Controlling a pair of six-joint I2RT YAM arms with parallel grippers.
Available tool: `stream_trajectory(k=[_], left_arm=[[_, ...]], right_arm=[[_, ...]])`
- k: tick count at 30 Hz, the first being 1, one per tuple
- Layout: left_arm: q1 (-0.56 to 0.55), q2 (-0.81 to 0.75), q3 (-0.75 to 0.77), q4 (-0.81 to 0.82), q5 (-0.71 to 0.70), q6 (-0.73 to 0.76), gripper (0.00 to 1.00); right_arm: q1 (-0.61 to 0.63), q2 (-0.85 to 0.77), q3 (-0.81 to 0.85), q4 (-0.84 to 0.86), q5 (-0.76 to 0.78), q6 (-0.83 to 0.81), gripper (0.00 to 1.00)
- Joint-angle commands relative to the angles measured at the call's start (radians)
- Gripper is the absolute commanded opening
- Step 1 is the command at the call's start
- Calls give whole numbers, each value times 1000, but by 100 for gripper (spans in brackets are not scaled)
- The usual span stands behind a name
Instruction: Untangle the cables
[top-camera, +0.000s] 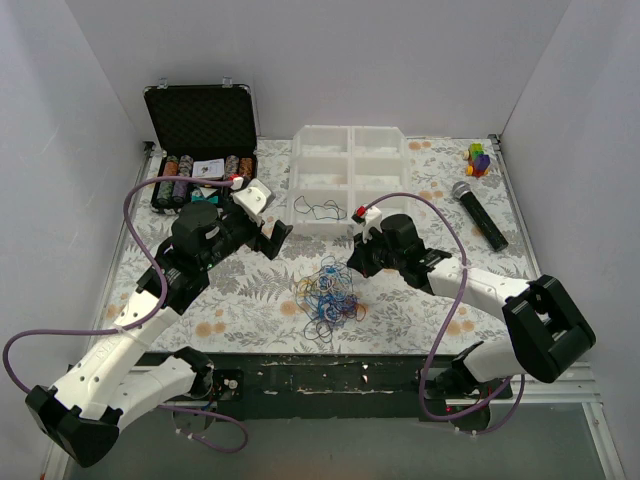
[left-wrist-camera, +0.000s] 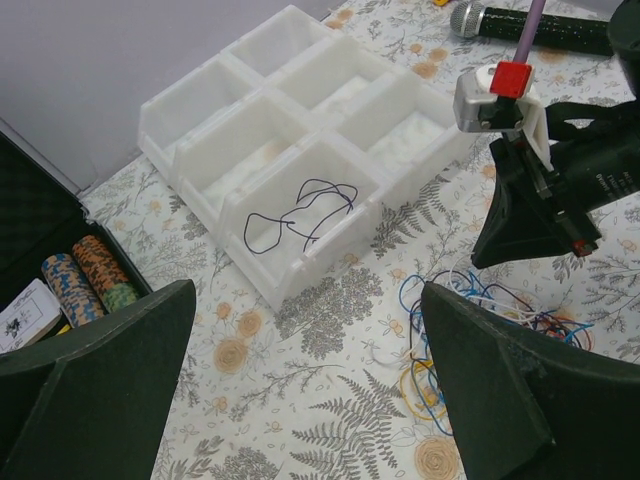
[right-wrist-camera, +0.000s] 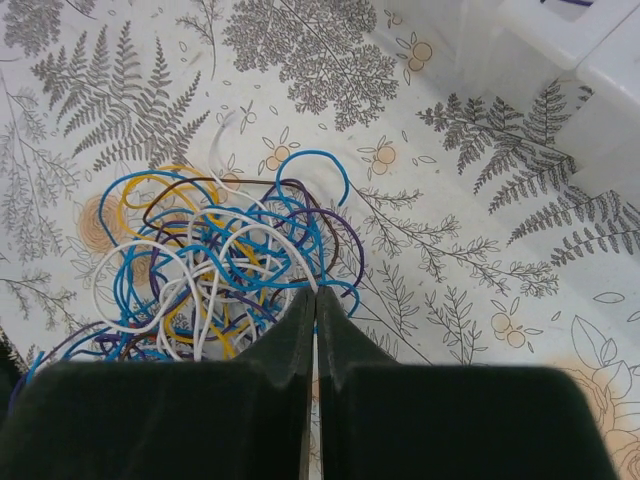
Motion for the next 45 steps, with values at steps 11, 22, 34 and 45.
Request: stream_trajectory(k=[11, 22, 34, 45], left_arm=[[1, -33, -30, -14, 13, 28, 95], [1, -53, 33, -27, 319, 25, 98], [1, 25, 57, 19, 580, -50, 98], [-2, 63, 31, 104, 733, -131, 98]], right_arm=[[6, -413, 52, -17, -16, 68, 1], [4, -557, 195, -11, -149, 195, 1], [15, -498, 279, 101, -240, 272, 1], [48, -402, 380, 194, -261, 310, 1]])
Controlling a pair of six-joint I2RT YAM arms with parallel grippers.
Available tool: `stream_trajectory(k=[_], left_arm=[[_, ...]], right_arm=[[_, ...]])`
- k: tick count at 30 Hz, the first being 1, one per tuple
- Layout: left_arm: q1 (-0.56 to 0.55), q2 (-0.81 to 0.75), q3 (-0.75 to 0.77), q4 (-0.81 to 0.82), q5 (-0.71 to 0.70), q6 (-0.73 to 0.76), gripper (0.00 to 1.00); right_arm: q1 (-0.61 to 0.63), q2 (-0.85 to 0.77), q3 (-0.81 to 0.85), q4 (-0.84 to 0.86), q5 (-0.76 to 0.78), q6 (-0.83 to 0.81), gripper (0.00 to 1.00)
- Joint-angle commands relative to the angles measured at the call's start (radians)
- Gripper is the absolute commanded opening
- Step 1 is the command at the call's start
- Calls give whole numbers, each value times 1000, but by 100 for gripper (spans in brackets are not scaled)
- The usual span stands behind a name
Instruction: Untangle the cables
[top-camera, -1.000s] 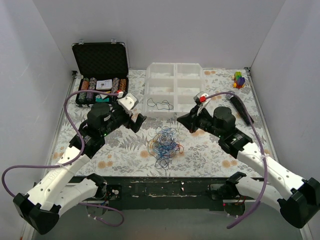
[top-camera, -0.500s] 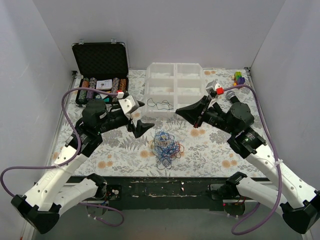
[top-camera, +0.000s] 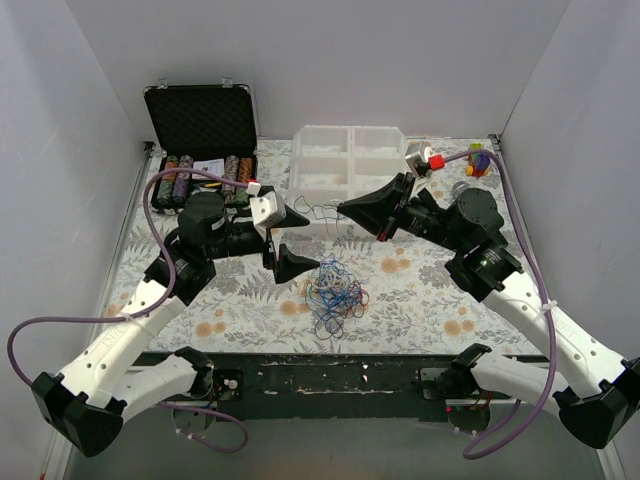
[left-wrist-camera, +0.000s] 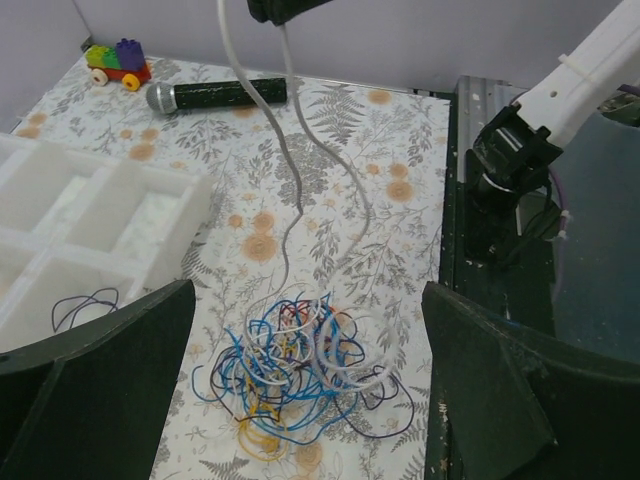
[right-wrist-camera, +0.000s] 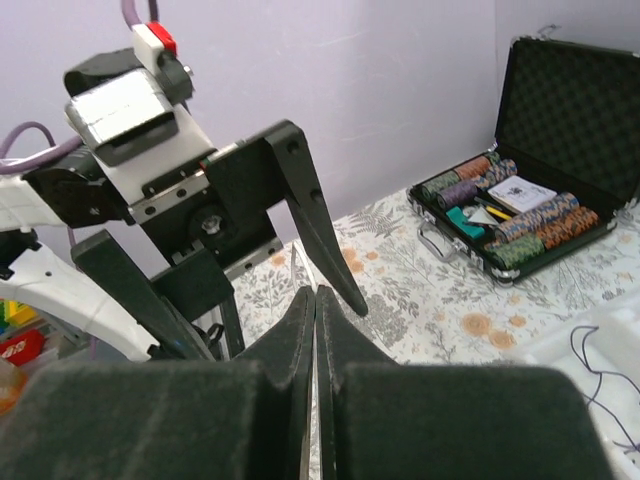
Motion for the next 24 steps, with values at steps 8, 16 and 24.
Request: stream_trajectory(k=[8, 16, 24], left_arm=[[-9, 47, -12, 110, 117, -88, 98], [-13, 86, -40, 186, 71, -92, 97], [-13, 123, 77, 126, 106, -88, 6]], right_arm=[[91, 88, 131, 161, -6, 19, 1], [162, 131, 215, 147, 14, -18, 1], [177, 105, 179, 80, 96, -61, 9]])
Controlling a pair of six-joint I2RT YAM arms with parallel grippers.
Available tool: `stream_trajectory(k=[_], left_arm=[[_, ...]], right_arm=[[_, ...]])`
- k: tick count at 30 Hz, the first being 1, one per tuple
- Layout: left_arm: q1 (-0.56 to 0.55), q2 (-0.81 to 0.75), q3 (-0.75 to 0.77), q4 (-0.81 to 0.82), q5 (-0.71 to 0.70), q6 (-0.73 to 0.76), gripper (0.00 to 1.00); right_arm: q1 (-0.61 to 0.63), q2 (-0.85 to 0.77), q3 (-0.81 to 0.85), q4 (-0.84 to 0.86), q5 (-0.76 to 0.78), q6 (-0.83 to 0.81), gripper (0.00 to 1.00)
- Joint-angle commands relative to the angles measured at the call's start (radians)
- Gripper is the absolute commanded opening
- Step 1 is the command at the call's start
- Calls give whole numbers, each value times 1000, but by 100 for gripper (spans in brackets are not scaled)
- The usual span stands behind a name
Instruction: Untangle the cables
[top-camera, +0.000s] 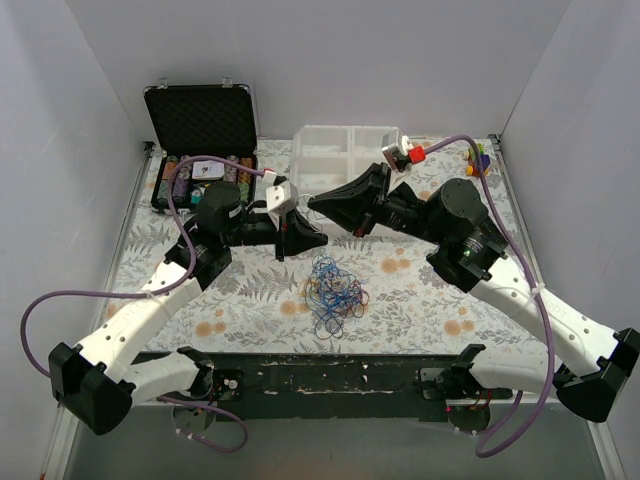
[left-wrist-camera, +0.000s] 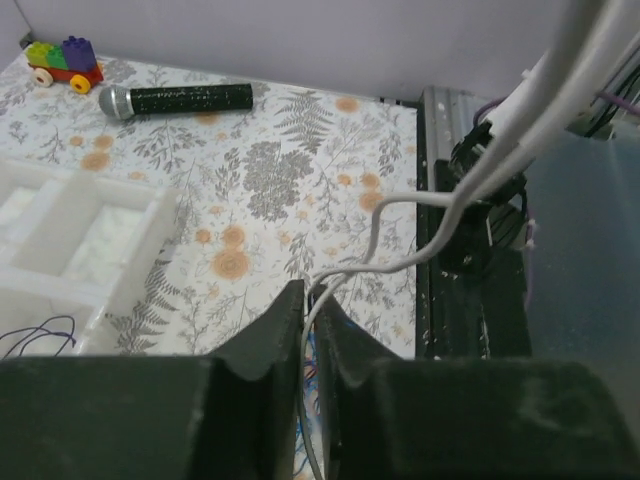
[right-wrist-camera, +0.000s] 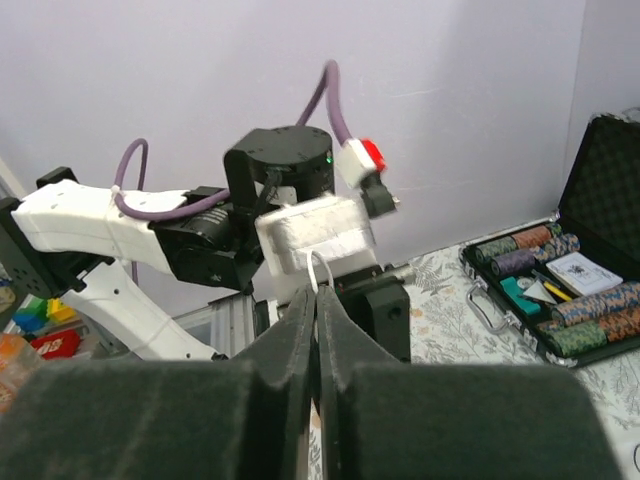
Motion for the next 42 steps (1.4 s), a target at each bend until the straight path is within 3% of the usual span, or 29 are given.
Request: stream_trajectory(k=[1, 6, 10, 18, 23, 32, 42], left_arm=[[-5, -15, 94, -27, -18, 11, 0], [-5, -51, 152, -64, -107, 68, 0], [-3, -76, 221, -57, -185, 107, 0], [-5, -98, 359, -63, -257, 179, 0], [-5, -87, 422, -103, -253, 176, 0], [-5, -127, 359, -126, -213, 88, 0], [-5, -119, 309, -115, -121, -62, 0]], right_arm=[[6, -44, -33, -6, 92, -43, 20], [6, -141, -148, -72, 218, -78, 59], [5, -215, -234, -139, 325, -106, 75], [3, -210, -375, -127, 370, -103, 81], [3, -186, -372, -46, 330, -123, 88], [5, -238, -274, 3, 201, -351, 90], [5, -160, -185, 106, 45, -311, 91]])
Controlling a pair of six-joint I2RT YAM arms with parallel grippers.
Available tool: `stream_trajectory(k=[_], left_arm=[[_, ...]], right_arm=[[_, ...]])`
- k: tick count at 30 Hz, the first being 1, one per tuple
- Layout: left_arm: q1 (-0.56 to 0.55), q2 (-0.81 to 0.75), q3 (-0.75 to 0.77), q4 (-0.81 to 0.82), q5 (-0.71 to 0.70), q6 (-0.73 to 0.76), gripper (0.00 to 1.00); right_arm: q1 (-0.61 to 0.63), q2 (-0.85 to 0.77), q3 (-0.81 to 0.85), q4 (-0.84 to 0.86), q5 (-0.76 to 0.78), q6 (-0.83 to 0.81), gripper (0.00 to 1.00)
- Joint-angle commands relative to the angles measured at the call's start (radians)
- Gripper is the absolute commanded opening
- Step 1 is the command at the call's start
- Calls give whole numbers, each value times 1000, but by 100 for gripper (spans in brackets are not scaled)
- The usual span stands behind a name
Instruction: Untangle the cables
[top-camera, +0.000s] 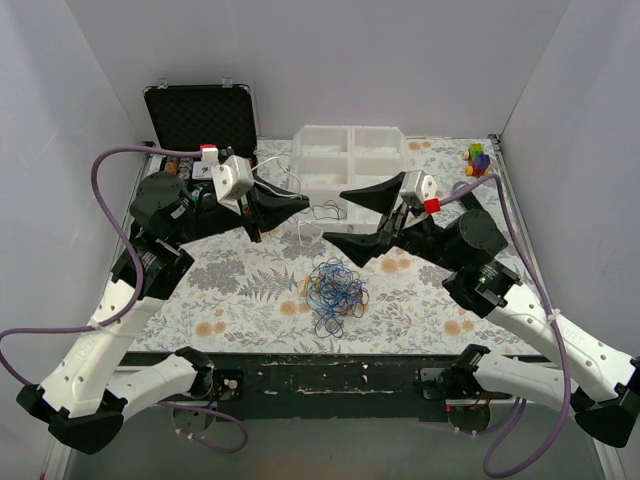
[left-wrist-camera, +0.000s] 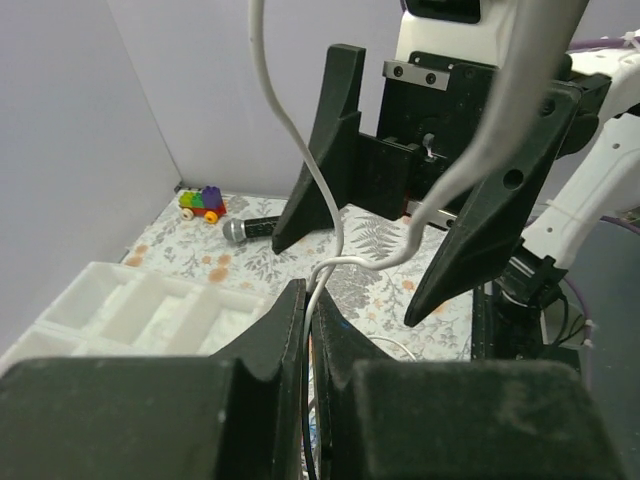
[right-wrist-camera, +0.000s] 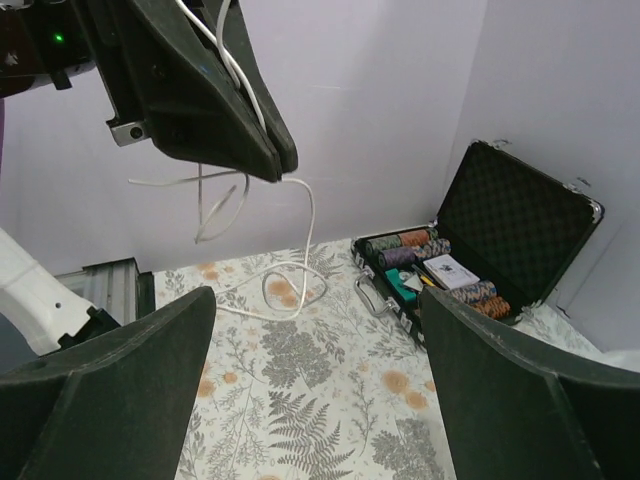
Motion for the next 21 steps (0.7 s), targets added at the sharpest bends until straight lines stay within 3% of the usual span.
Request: stream_trajectory(k=[1, 12, 21], left_arm=[[-4, -3, -14, 4, 45, -74, 0], [-4, 10, 1, 7, 168, -114, 0], [-4, 20, 7, 22, 175, -120, 0]], right_arm=[[1, 58, 57, 120, -100, 13, 91], [4, 213, 134, 267, -310, 127, 92], [7, 289, 151, 398, -424, 257, 91]])
